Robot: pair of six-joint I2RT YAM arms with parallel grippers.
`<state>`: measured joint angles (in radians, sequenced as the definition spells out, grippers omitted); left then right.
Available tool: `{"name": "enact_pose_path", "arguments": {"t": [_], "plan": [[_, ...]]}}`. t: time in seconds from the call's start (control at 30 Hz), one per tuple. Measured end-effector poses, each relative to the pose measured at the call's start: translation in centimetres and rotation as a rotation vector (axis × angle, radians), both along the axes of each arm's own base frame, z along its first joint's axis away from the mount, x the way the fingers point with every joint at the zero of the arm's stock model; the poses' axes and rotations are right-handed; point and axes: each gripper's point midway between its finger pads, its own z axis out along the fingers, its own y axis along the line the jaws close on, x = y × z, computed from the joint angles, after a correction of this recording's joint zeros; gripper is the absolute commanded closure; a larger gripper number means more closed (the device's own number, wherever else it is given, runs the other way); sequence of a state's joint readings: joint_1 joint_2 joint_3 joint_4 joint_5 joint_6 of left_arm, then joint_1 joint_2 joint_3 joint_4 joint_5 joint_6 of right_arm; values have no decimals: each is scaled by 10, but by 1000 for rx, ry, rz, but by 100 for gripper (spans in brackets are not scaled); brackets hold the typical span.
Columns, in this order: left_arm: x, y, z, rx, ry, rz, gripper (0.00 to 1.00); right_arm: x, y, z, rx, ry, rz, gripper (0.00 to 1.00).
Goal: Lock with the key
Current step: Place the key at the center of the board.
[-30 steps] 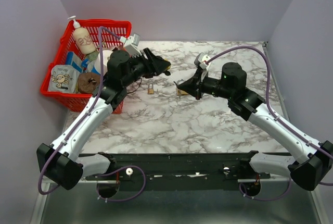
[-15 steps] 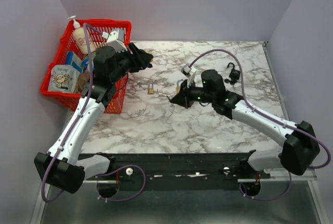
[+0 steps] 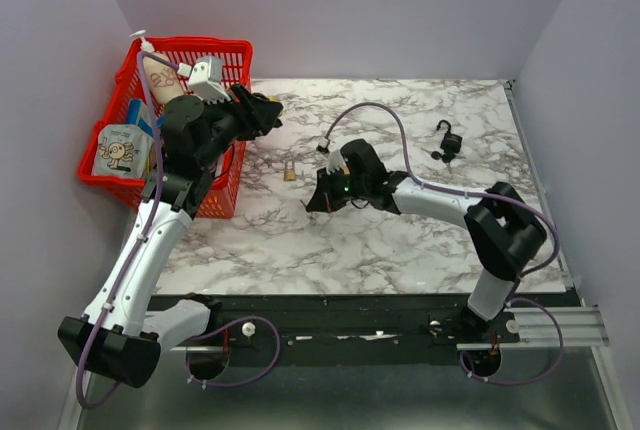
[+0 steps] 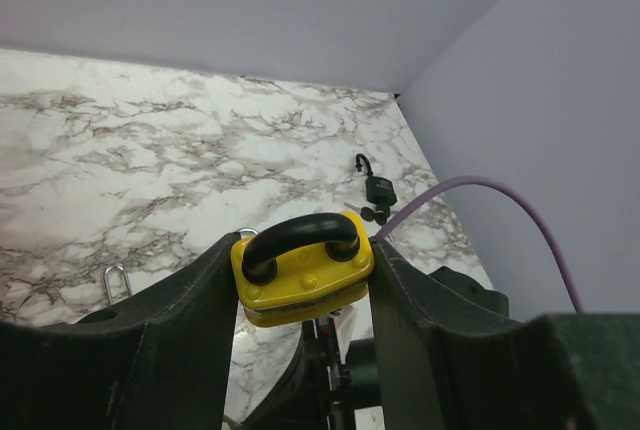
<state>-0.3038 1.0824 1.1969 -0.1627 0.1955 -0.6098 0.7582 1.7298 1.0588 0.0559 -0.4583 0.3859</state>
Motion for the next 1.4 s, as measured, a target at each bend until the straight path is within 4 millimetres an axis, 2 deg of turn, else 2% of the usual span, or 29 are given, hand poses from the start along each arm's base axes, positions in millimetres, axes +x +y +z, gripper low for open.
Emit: {"name": "enact_pose_path", "arguments": {"t": [0.1, 0.23, 0.5, 0.63, 0.93, 1.17, 1.37, 1.4], "plan": [[3, 5, -4, 2, 11, 15, 100, 11, 12, -9, -6, 27, -11, 99], [4, 9, -7, 3, 18, 22, 100, 18, 17, -23, -23, 67, -35, 99], [3, 8, -7, -7, 24, 9, 100, 36, 13, -59, -77, 158, -129, 99], [3, 7, -7, -13, 28, 7, 100, 45, 7, -70, -99, 179, -178, 99], [3, 6, -16, -15, 50, 1, 100, 79, -3, -70, -97, 175, -276, 99], [2, 5, -17, -15, 53, -5, 100, 88, -6, -78, -100, 203, -310, 99], [2, 4, -18, -14, 56, -9, 100, 88, -6, -79, -99, 215, -317, 75], [2, 4, -18, -14, 57, -10, 100, 88, -6, -79, -100, 216, -317, 66]]}}
